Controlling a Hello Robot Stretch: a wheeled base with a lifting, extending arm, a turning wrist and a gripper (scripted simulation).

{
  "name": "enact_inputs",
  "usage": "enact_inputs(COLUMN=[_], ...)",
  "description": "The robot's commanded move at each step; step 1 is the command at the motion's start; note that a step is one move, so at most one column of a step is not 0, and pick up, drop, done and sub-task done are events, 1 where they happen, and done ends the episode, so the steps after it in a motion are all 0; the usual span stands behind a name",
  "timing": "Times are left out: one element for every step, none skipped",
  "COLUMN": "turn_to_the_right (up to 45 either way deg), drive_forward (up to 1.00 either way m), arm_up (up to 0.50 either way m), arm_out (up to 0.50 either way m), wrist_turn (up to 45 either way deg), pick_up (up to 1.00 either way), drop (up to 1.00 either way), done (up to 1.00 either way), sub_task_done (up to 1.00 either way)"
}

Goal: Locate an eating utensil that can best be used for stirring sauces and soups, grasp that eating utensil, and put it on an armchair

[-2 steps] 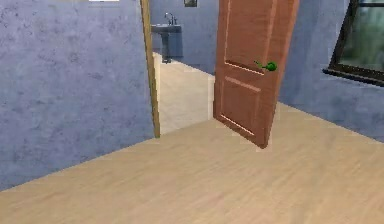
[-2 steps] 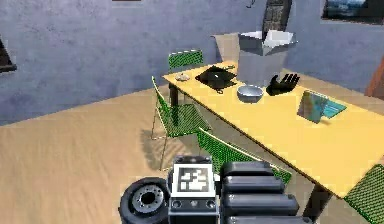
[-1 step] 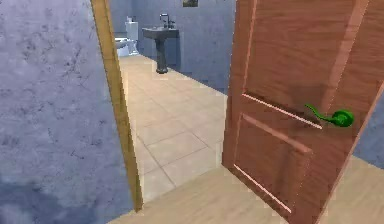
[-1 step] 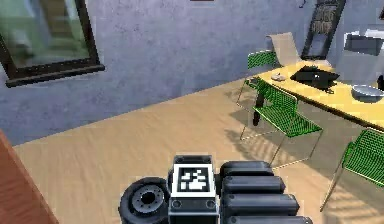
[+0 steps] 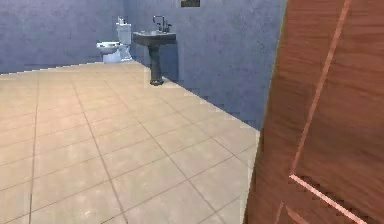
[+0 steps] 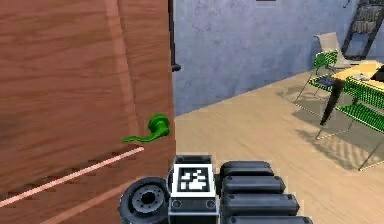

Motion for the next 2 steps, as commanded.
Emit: enact_inputs(turn_to_the_right=[-36.0,0.0], drive_forward=[0.0,0.05], arm_up=[0.0,0.0], arm_out=[0.0,0.0], wrist_turn=[0.0,0.0], pick_up=[0.0,0.0], drop=[0.0,0.0], done=[0.0,0.0], sub_task_done=[0.0,0.0])
